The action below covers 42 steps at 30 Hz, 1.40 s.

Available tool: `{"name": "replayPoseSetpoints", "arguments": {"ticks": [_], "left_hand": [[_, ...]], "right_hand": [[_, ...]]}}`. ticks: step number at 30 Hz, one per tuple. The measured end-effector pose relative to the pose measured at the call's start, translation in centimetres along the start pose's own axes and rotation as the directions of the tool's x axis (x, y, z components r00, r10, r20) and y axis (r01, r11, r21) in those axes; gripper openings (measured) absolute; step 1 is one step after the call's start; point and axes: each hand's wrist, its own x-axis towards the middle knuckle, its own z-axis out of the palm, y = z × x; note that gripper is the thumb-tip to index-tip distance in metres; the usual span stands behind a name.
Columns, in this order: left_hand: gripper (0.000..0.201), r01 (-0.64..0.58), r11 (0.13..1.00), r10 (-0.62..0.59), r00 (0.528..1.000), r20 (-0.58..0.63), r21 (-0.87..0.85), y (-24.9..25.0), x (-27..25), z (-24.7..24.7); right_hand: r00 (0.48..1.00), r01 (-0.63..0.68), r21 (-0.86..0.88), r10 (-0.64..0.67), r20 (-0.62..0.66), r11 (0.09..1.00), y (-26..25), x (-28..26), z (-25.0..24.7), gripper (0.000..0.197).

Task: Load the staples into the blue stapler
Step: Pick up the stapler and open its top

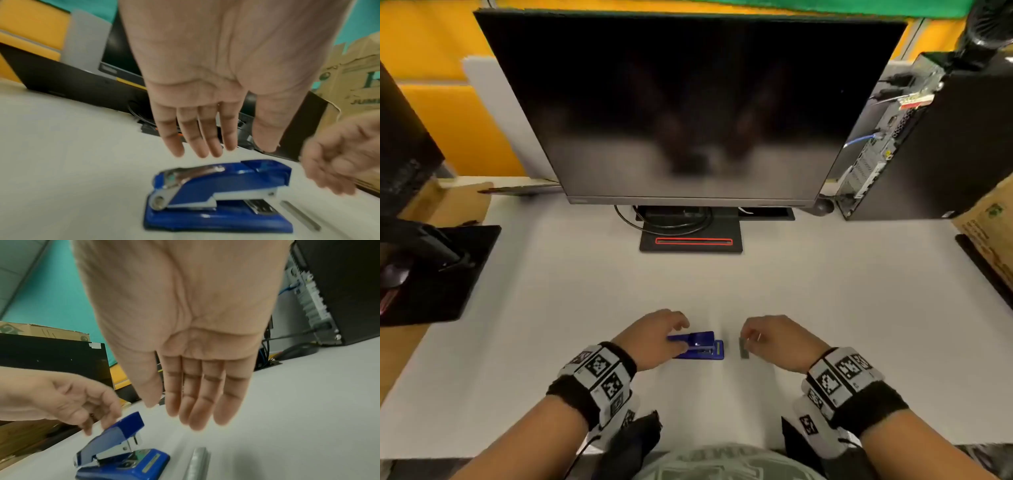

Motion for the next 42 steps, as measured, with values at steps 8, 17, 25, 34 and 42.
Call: {"name": "replayPoseSetpoints", "arguments": {"ticks": [8,17,25,34,42], "left_hand": [[0.04,-0.073,0.985,0.074,0.997,-0.002,0.157,0.8,3.3,3.1],[0.023,-0.14,0.961,0.085,0.971,-0.223,-0.24,2.1,1.1,3.0],[0.016,-0.34,0.875,0.213,0.909,-0.357,-0.345,4.7,-0.9,0.9],[0.018,-0.457,0.759,0.288,0.874,-0.392,-0.463,5.1,-3.5,-1.5],[0.017,-0.545,0.77,0.315,0.777,-0.545,-0.332,6.3,-5.6,-3.0]], "right_hand": [[0.998,-0.035,-0.16,0.028,-0.047,0.987,-0.1,2.9,4.7,0.049],[0.977,-0.006,0.383,0.086,-0.193,0.924,-2.1,0.9,2.8,0.028],[0.983,0.134,0.699,-0.003,-0.185,0.702,-4.7,-2.5,-0.7,0.026],[0.965,0.26,0.54,-0.189,-0.184,0.801,-8.0,-4.2,-4.6,0.023],[0.944,0.317,0.591,-0.184,-0.275,0.742,-8.5,-4.4,-5.8,0.023]]}}
